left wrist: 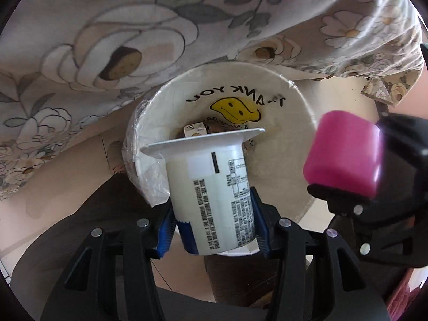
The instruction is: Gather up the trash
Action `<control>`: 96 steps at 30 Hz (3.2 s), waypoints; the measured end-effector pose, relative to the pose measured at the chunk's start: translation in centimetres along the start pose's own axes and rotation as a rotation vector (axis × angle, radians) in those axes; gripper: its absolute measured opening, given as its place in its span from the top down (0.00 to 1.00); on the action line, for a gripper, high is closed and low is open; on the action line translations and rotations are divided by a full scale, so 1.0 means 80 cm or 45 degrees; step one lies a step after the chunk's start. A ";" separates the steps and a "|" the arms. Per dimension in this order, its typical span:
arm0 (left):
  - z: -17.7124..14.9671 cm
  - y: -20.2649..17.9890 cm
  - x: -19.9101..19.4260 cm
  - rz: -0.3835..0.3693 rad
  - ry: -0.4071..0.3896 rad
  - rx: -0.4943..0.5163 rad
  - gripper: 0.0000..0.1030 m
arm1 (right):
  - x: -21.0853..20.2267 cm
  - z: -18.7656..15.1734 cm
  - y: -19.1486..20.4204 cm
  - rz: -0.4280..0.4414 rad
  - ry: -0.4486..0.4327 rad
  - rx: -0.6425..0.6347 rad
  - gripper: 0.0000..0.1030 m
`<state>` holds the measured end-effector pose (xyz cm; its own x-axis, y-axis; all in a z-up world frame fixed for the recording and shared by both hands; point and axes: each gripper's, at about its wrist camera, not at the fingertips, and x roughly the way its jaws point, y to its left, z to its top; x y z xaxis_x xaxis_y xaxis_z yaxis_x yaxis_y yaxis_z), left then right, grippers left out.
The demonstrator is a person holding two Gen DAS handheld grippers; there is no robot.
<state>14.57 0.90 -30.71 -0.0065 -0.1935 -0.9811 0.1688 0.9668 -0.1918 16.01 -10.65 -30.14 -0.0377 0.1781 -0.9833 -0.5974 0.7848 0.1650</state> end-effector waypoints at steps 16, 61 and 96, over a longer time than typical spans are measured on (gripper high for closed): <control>0.046 0.023 0.112 -0.029 0.214 -0.144 0.49 | 0.116 0.029 -0.020 0.060 0.181 0.100 0.46; -0.084 -0.018 -0.212 0.244 -0.466 0.029 0.21 | -0.176 -0.045 0.059 -0.066 -0.352 0.024 0.38; -0.208 -0.120 -0.380 0.317 -0.843 0.106 0.10 | -0.383 -0.194 0.173 -0.453 -0.933 0.167 0.20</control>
<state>-3.24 0.29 0.51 0.6377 -0.0546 -0.7683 0.1622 0.9846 0.0646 -3.54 -14.47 1.04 0.6956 0.2125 -0.6863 -0.3747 0.9224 -0.0942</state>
